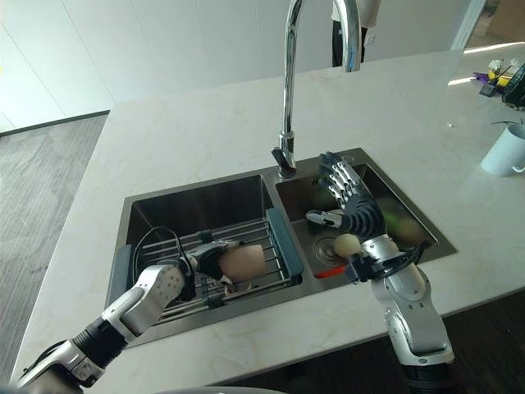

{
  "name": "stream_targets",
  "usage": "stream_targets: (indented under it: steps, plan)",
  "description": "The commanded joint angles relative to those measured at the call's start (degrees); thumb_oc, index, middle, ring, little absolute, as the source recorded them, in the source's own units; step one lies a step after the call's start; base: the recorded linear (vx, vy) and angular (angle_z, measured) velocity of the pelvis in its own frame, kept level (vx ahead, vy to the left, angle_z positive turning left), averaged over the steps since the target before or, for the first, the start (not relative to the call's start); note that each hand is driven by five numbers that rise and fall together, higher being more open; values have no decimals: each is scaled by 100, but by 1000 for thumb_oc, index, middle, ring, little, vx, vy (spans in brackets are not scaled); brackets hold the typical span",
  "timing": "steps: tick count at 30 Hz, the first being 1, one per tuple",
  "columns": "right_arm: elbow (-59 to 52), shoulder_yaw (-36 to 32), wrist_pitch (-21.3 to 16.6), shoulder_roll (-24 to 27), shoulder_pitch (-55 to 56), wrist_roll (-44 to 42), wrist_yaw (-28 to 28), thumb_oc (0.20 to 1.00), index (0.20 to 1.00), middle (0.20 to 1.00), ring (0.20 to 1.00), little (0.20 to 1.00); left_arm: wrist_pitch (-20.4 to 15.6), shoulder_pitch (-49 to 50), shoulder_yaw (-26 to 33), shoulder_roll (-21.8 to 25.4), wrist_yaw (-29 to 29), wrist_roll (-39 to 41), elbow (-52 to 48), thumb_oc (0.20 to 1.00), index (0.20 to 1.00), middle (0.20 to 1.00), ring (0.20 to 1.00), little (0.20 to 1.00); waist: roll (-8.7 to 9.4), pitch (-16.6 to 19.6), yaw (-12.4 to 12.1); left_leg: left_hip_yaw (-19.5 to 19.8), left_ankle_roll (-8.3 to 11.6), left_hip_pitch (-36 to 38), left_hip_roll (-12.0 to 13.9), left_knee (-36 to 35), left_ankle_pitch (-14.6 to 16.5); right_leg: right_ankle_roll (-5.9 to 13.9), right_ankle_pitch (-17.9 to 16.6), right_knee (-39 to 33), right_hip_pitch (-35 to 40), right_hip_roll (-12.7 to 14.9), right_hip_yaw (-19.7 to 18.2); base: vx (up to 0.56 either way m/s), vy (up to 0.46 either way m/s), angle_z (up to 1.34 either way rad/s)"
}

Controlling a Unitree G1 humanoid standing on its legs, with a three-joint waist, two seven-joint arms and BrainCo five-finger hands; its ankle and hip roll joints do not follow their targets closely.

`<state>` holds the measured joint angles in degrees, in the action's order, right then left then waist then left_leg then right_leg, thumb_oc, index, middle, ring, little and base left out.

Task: Place the dishes in the dishwasher.

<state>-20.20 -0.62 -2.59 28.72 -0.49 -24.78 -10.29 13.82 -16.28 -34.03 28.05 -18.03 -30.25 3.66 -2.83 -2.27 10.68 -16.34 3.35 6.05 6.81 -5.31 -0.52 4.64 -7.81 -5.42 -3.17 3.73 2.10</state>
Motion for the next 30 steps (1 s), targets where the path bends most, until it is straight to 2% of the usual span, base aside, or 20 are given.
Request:
stream_targets:
  steps: [1,5,6,7,10,23,30]
  plan:
    - [-173,-218,-211,65,-604,-8,-26,1000,1000,1000,1000,1000,-23,-634,-105,50,259,-232,423,1000,1000,1000,1000,1000,86,-43,161,82,84,57,391,31,381,422,966,61,696,297,73,0,0,0]
    - [-206,-255,-184,66,-597,-46,-90,1000,1000,1000,1000,1000,-74,-644,-151,-31,311,-299,592,1000,1000,1000,1000,1000,92,-41,186,66,82,69,392,31,384,421,963,64,697,296,63,0,0,0]
    - [-209,-256,-187,71,-595,-57,-105,1000,1000,1000,1000,1000,-113,-652,-177,-33,349,-344,617,561,561,561,561,561,90,-37,194,65,82,69,389,31,386,423,964,63,697,297,55,0,0,0]
    - [-201,-261,-193,75,-597,-70,-122,1000,1000,1000,1000,1000,-213,-655,-196,-23,435,-306,647,200,200,200,200,200,91,-38,201,65,85,67,384,31,385,426,964,63,694,299,45,0,0,0]
    - [-215,-209,-203,75,-607,-56,-93,1000,1000,1000,1000,1000,-324,-712,-275,-73,579,-359,716,200,200,200,200,200,97,-40,214,55,84,66,378,31,399,435,953,61,680,299,23,0,0,0]
    - [-182,-172,-235,100,-602,-36,-138,1000,1000,1000,1000,1000,-599,-778,-416,-65,574,-629,775,200,200,200,200,200,94,-9,234,42,84,75,378,31,410,449,949,49,688,306,26,-3,0,0]
    - [-108,-128,-291,101,-623,5,-83,1000,1000,1000,1000,1000,-812,-760,-312,11,996,-443,640,200,200,200,200,200,75,-26,198,60,86,79,368,31,414,447,951,48,697,310,61,-5,0,0]
